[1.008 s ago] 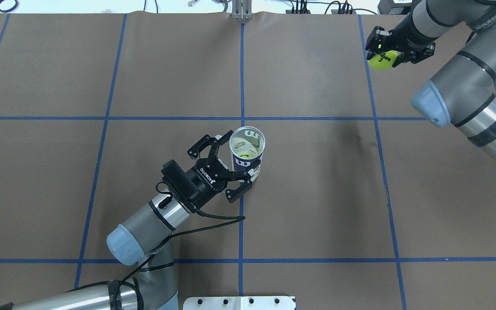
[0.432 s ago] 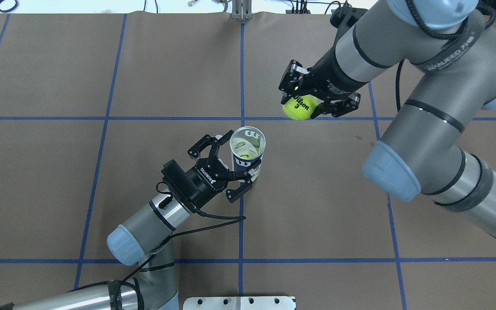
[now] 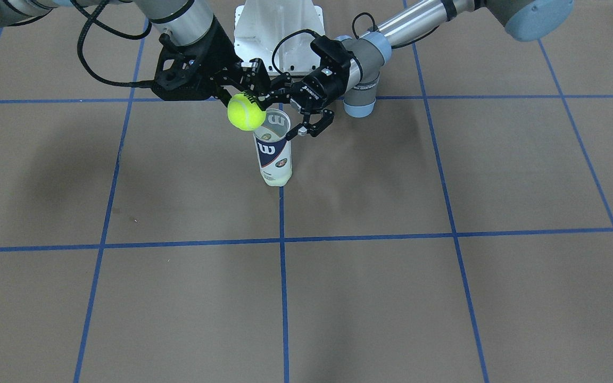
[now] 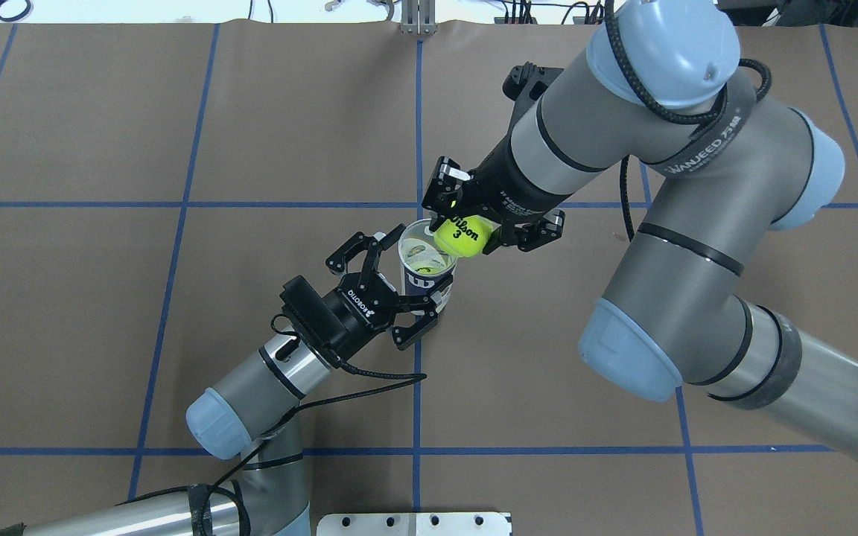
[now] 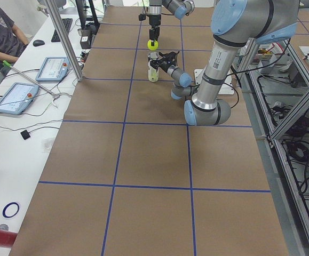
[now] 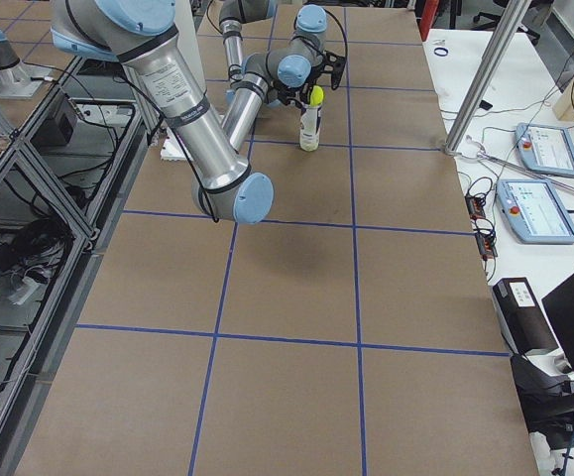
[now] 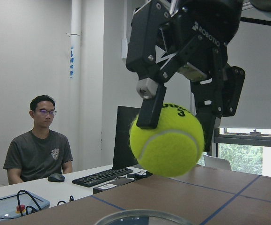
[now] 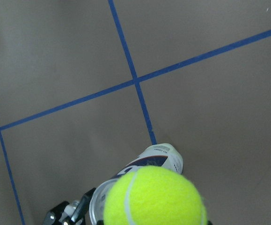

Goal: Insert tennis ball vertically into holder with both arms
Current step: 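Carry the second ball with the right gripper over the can, then lower the second ball into the can and open the right gripper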

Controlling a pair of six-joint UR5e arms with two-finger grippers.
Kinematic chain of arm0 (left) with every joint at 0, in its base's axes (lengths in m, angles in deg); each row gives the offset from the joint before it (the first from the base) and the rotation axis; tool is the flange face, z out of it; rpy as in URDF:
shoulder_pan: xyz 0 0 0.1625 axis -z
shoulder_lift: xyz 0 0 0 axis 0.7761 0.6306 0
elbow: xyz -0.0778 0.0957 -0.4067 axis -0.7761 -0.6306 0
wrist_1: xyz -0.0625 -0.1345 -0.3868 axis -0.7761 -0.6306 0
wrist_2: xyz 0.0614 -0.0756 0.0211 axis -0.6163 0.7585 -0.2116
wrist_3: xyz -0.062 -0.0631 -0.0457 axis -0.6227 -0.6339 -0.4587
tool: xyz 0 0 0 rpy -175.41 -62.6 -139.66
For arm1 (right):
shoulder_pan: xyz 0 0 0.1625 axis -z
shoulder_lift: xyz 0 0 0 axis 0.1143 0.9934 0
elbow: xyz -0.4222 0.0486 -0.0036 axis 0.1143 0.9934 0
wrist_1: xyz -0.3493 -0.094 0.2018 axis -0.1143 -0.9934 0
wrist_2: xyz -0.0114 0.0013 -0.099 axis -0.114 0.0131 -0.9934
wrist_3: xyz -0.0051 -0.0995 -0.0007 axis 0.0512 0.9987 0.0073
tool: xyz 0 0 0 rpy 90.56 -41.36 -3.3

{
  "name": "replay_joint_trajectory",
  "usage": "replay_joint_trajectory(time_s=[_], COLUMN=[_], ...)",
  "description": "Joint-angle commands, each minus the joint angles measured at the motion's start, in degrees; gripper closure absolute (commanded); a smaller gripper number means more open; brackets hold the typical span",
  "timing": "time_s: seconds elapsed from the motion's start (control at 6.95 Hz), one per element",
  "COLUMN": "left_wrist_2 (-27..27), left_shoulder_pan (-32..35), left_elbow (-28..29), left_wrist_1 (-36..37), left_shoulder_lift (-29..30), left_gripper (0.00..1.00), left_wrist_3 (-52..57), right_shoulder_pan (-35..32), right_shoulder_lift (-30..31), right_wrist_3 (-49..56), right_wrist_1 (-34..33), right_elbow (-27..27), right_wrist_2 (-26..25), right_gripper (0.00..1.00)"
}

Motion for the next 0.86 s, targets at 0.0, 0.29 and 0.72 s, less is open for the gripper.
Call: replay_joint_trajectory(time_s=[0.0,0.29,0.72], left_wrist_2=[0.00,0.00,0.00], left_shoulder_pan=[0.00,0.00,0.00], left_elbow=[0.00,0.00,0.00], left_wrist_1=[0.00,0.00,0.00], left_shoulder_lift=[-0.04,-0.04,-0.21], left_gripper=[0.09,0.09,0.09], left_wrist_3=[0.00,0.00,0.00], right_shoulder_pan=[0.51,0.95,0.95], right_shoulder_lift=[-0.21,-0.30,-1.35], right_wrist_3=[-0.15,-0.15,0.03], right_wrist_1=[2.63,3.18,3.18], right_elbow=[1.28,1.99,2.96], right_wrist_2=[-0.03,-0.03,-0.03], right_gripper=[1.00,1.00,0.91])
